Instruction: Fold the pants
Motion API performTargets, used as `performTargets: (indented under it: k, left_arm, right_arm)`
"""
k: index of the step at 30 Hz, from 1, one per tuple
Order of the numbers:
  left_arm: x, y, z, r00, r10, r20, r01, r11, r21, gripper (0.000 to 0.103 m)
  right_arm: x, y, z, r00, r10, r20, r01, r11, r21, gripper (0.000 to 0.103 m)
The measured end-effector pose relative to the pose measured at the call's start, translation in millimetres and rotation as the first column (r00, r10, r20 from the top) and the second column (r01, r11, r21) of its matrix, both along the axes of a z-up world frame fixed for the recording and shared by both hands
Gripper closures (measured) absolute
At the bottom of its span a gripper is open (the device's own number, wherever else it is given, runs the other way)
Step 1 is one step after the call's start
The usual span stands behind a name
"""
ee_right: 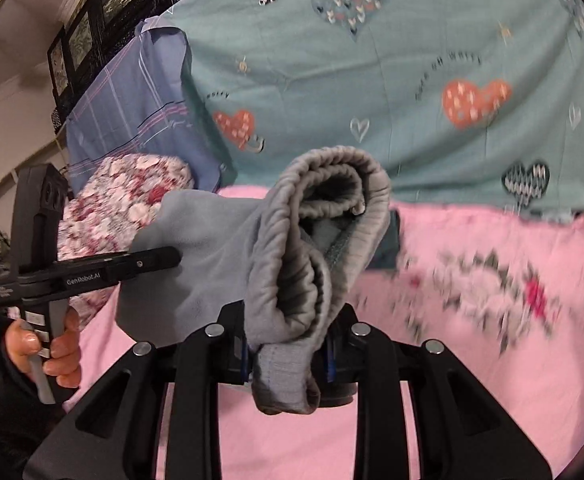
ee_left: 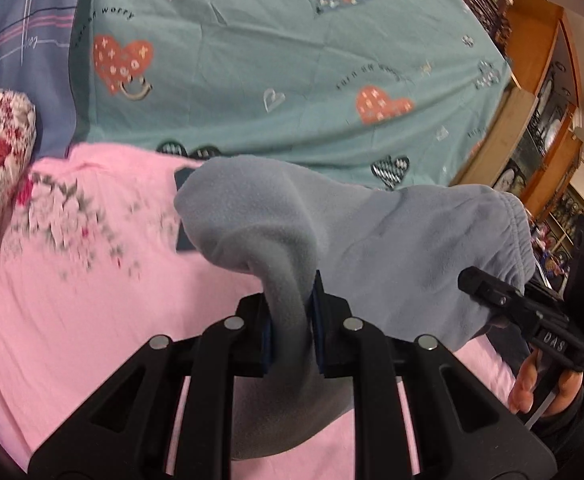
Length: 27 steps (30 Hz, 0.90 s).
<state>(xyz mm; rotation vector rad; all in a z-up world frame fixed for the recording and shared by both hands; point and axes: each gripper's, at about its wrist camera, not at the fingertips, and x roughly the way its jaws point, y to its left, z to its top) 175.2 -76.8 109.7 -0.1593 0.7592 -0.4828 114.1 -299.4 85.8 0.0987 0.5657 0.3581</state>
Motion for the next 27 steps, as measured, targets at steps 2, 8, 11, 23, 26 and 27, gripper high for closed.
performTargets:
  k: [2,8,11,23,26,27]
  left_arm:
    - [35.3,0.4,-4.9,1.000,0.018,0.011,-0.018,1.000,-0.007,0.088]
    - [133.2,-8.5,-47.0,0.998,0.055,0.012,-0.055,0.998,-0.015,0.088]
    - [185.1,-16.8,-79.0,0.996,0.089,-0.002,-0.089,0.996,-0.028,0.088]
    - [280.6,4.6,-166.2,0.960,0.272,-0.074,-0.261,0.956,0.133,0.031]
    - [263.6,13.9,-149.8,0.962,0.269,-0.039,-0.263,0.958,0.115,0.033]
    - [257.0,15.6,-140.4,0.964,0.267,-0.003,-0.266,0.959,0.103,0.034]
  right_arm:
    - [27.9,4.3,-1.6,1.000,-0.012,0.028,0.013,1.000,-0.028,0.077]
    - [123.8,6.0,-38.7,0.984,-0.116,0.132,0.129,0.988,-0.091,0.077]
    - [173.3,10.4,-67.7,0.974,-0.162,0.159,0.181,0.977,-0.116,0.078]
    - [244.4,15.4,-147.8,0.826,-0.473,0.308,0.558,0.765,-0.322,0.040]
    - [236.9,5.1,-141.0,0.851,-0.466,0.244,0.520,0.814,-0.259,0.040]
    - [230.6,1.8,-134.9,0.855,-0.455,0.248,0.507,0.832,-0.223,0.040]
